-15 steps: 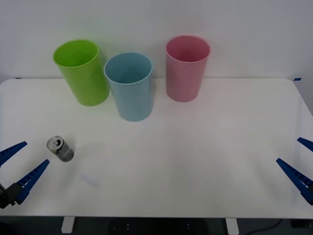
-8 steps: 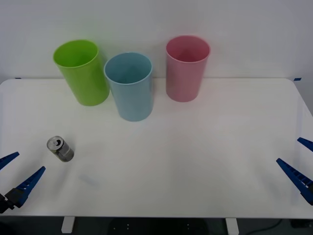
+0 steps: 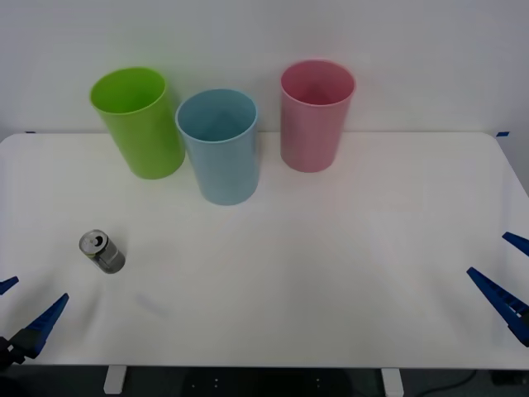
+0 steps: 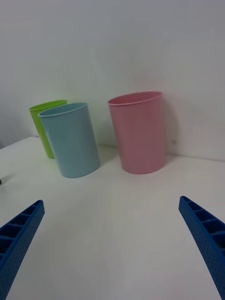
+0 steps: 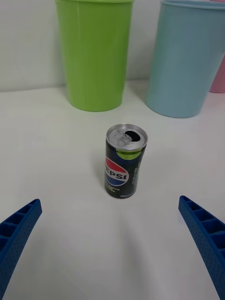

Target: Grasp the object on the table and drop it into the matching bin: aluminum can to the light blue bin, PET bottle to the pink bin.

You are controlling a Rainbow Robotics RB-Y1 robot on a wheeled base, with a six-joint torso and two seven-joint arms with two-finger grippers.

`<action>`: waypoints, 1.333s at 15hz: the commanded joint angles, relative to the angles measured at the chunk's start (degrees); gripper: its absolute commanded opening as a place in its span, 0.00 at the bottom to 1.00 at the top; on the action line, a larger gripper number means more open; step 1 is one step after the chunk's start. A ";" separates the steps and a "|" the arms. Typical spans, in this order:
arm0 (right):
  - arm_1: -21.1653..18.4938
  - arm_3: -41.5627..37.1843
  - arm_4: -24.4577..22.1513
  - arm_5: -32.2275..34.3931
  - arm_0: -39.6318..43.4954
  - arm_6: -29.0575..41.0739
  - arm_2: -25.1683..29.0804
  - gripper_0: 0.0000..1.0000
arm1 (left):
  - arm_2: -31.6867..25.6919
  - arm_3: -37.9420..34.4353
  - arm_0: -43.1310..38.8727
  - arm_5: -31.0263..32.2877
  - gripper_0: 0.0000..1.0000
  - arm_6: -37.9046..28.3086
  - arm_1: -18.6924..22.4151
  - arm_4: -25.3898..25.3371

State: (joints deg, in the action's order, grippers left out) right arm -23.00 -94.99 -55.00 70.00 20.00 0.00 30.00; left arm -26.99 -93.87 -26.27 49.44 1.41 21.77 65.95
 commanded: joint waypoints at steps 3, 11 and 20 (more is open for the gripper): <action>0.00 -0.01 0.00 0.00 0.00 0.00 0.00 1.00 | 1.24 5.37 2.54 -1.01 1.00 8.00 -1.12 -1.18; 0.00 -0.01 0.00 0.00 0.00 0.00 0.00 1.00 | 4.84 18.11 11.24 -1.37 1.00 16.96 -1.20 -6.98; 0.00 -0.01 0.00 0.00 0.00 0.00 0.00 1.00 | 7.57 25.14 18.19 -2.95 1.00 18.98 -1.56 -8.65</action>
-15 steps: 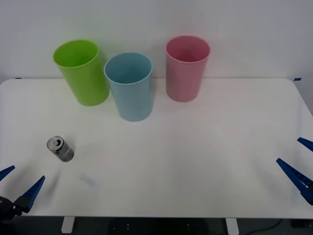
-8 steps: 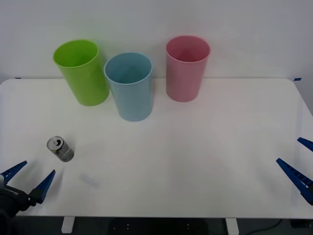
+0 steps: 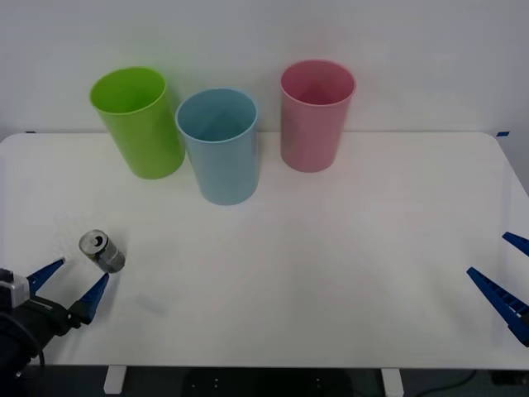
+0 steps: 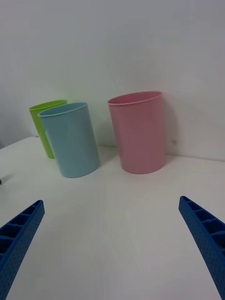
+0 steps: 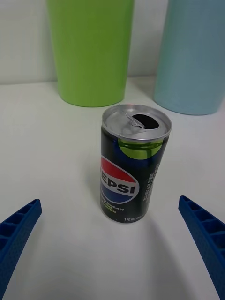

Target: Grasp the object on the table and drop it into the matching bin: aluminum can to the light blue bin, PET bottle to the pink bin.

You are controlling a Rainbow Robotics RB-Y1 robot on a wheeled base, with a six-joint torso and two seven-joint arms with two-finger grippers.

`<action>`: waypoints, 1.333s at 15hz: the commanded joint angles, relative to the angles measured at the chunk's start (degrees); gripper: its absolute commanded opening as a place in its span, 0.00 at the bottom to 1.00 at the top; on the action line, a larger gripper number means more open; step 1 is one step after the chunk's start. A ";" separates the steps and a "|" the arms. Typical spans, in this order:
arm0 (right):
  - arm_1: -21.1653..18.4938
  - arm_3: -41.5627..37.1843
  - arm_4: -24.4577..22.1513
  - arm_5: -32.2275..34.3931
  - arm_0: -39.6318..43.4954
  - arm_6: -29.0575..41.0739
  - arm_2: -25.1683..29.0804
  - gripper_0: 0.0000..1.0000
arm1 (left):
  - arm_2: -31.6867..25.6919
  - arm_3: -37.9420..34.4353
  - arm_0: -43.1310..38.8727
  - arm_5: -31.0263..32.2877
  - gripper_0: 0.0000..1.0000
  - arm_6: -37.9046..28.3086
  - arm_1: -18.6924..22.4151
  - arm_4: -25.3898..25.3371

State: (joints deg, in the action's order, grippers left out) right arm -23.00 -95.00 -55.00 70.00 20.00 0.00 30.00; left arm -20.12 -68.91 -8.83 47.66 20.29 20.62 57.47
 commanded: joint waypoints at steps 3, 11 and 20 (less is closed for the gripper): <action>0.00 0.00 0.00 0.00 0.00 0.00 0.00 1.00 | 0.78 0.18 1.71 -2.04 1.00 0.54 -2.60 -0.08; 0.00 0.00 0.00 0.00 0.00 0.00 0.00 1.00 | 1.39 3.43 6.37 -4.15 1.00 1.51 -3.56 0.10; 0.00 0.00 0.00 0.00 0.00 0.00 0.00 1.00 | 1.39 5.98 9.27 -4.24 1.00 2.56 -3.56 0.19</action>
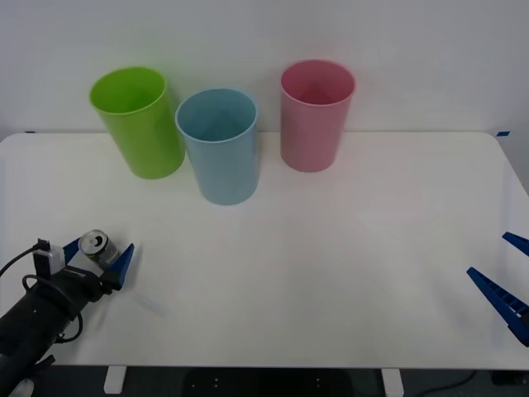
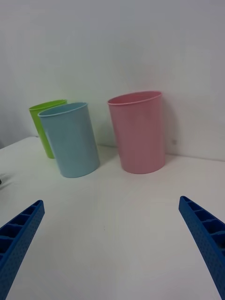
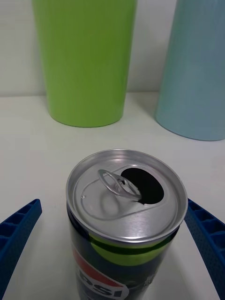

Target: Grasp the object on the table and drop it into the matching bin: aluminum can to the light blue bin, PET bottle to the pink bin.

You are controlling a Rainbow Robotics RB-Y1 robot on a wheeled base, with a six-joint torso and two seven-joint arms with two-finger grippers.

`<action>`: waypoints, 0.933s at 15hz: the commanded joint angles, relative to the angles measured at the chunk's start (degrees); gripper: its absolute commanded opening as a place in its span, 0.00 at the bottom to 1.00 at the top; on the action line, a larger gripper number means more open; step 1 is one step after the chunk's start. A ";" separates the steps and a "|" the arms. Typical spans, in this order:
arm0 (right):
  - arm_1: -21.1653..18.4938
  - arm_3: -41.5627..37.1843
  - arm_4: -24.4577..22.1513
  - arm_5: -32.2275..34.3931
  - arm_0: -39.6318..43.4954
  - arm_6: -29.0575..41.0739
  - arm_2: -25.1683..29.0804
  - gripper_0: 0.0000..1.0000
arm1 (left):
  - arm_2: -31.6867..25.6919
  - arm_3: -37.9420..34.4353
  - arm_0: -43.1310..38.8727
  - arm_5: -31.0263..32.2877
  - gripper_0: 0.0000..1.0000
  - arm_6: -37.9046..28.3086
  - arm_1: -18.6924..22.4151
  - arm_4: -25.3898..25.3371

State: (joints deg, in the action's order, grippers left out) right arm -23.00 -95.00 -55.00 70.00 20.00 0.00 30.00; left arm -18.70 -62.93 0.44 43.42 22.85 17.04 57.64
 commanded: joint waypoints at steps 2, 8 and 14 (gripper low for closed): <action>0.00 0.00 0.00 0.00 0.00 0.00 0.00 1.00 | 0.07 0.00 0.09 0.00 1.00 0.00 0.01 0.02; 0.00 0.00 0.00 0.00 0.00 0.00 0.00 1.00 | -0.02 0.00 0.00 0.00 0.00 0.18 0.01 0.02; 0.00 0.00 0.00 0.00 0.00 0.00 0.00 1.00 | -0.28 0.00 -0.35 0.00 0.00 0.18 0.01 -0.07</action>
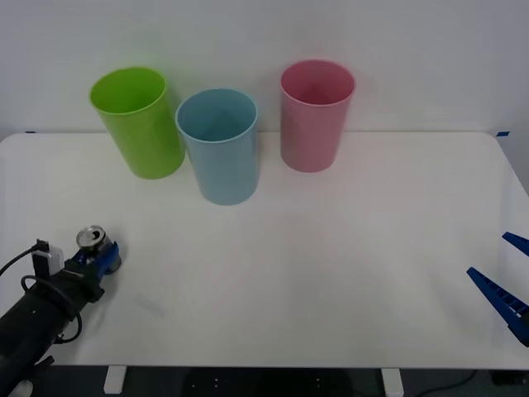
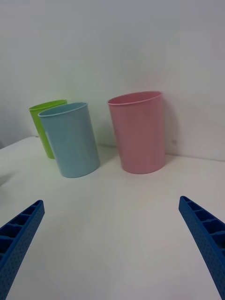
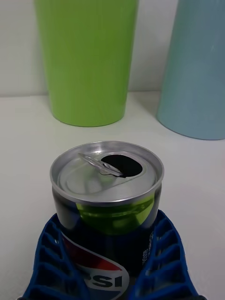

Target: Grasp the object on the table and drop it into the matching bin: aluminum can to the light blue bin, PET bottle to the pink bin.

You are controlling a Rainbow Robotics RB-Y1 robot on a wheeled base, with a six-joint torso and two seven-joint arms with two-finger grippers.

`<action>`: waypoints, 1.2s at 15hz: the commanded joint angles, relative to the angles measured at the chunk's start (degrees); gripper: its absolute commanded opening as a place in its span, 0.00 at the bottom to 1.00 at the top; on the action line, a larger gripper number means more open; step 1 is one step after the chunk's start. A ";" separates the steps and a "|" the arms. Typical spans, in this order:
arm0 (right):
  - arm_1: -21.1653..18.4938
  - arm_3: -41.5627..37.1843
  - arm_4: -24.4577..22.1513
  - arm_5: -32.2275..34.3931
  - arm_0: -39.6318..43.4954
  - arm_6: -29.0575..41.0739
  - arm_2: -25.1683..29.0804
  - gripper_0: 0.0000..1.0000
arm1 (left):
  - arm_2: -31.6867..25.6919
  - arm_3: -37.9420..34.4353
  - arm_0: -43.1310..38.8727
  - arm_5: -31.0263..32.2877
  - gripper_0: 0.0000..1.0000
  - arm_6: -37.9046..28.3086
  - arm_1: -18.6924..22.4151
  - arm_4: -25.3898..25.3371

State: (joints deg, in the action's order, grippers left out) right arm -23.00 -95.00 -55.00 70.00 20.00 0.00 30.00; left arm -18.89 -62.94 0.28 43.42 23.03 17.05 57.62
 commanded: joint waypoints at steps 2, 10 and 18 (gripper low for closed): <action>0.00 0.00 0.00 0.00 0.00 0.00 0.00 1.00 | -0.53 -0.08 -0.28 0.70 0.00 -0.09 0.00 -0.14; 0.00 0.00 0.00 0.00 0.00 0.00 0.00 1.00 | -1.50 -5.44 -1.07 3.78 0.00 -3.43 1.32 -1.81; 0.00 0.00 0.00 0.00 0.00 0.00 0.00 1.00 | -1.94 -18.97 -1.16 3.60 0.00 -18.72 1.50 1.35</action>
State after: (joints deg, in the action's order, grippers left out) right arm -23.00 -95.00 -55.00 70.00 20.00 0.00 30.00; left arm -20.74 -80.51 -0.95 47.15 5.93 18.54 58.40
